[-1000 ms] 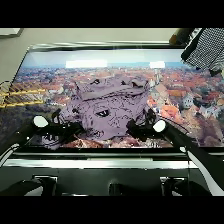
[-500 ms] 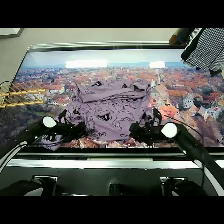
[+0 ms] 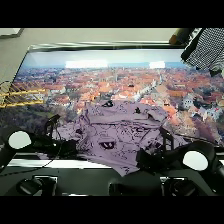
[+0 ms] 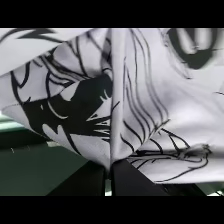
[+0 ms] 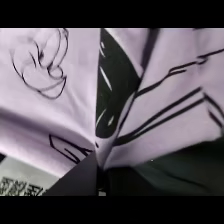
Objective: Fold the clothes and pants, and hang the long-sleeved shirts on hangers.
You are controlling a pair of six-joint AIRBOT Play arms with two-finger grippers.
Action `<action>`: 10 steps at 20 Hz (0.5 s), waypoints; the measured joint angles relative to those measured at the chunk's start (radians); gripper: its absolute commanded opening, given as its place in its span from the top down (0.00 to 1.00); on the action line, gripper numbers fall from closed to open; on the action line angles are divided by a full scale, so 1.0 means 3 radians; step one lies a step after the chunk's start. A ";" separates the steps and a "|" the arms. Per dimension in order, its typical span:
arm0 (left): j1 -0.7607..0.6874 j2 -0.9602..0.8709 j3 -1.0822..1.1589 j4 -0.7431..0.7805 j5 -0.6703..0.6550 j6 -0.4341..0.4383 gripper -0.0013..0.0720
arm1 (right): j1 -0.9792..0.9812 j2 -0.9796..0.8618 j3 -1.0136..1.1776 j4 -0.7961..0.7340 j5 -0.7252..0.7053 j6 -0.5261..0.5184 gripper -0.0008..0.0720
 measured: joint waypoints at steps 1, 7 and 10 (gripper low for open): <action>-0.0031 -0.0051 0.0103 -0.0029 -0.0046 -0.0001 0.95 | -0.0072 -0.0037 0.0062 -0.0080 0.0048 0.0037 0.94; 0.0121 -0.1235 0.1092 -0.0078 -0.0131 0.0317 0.95 | -0.1209 -0.0904 0.0473 -0.0125 -0.0259 -0.0468 0.94; 0.0252 -0.2125 0.1717 -0.0122 -0.0158 0.0582 0.95 | -0.1490 -0.1616 0.0542 0.0336 -0.0650 -0.0898 0.94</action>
